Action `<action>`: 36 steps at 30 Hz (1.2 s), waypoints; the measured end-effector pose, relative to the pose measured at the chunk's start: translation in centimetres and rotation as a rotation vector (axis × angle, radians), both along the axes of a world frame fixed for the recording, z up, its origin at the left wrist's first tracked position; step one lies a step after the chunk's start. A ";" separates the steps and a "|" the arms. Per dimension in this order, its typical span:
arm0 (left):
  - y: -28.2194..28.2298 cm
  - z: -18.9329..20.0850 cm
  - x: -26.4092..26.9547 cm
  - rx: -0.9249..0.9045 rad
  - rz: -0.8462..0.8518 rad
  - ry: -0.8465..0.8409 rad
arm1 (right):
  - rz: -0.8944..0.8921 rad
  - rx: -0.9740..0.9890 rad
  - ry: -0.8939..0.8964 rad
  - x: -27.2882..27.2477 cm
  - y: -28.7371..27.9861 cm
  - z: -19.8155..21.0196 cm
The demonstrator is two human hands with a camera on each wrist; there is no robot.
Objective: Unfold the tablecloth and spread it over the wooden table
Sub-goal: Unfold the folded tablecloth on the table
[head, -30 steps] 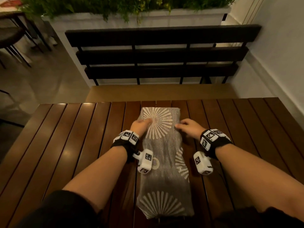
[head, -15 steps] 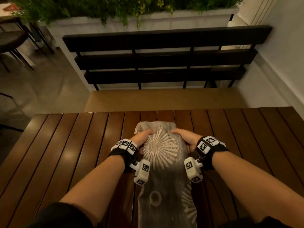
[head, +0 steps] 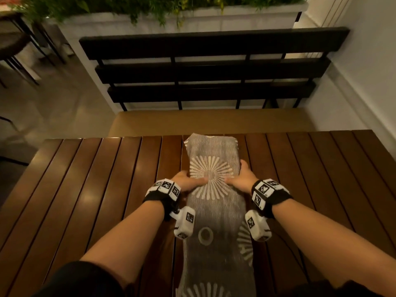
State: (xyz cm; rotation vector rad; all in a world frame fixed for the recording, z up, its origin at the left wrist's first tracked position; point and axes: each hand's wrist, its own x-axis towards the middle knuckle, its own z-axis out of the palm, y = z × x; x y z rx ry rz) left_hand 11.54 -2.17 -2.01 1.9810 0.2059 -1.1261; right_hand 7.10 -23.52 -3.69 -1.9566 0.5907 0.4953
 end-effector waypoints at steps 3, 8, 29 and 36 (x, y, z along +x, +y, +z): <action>-0.3 -1.5 -2.8 -0.003 -0.050 -0.076 | 0.042 -0.141 0.051 -1.7 0.8 -1.0; 0.5 -3.7 -5.1 -0.046 0.062 -0.134 | 0.096 -0.079 0.080 -3.4 1.6 -0.1; 3.6 -3.3 -11.7 0.215 -0.233 -0.047 | 1.427 -1.032 -0.369 -1.9 6.6 2.2; 4.9 -3.7 -10.1 0.313 -0.216 -0.250 | 1.424 -1.074 -0.355 0.3 6.9 2.9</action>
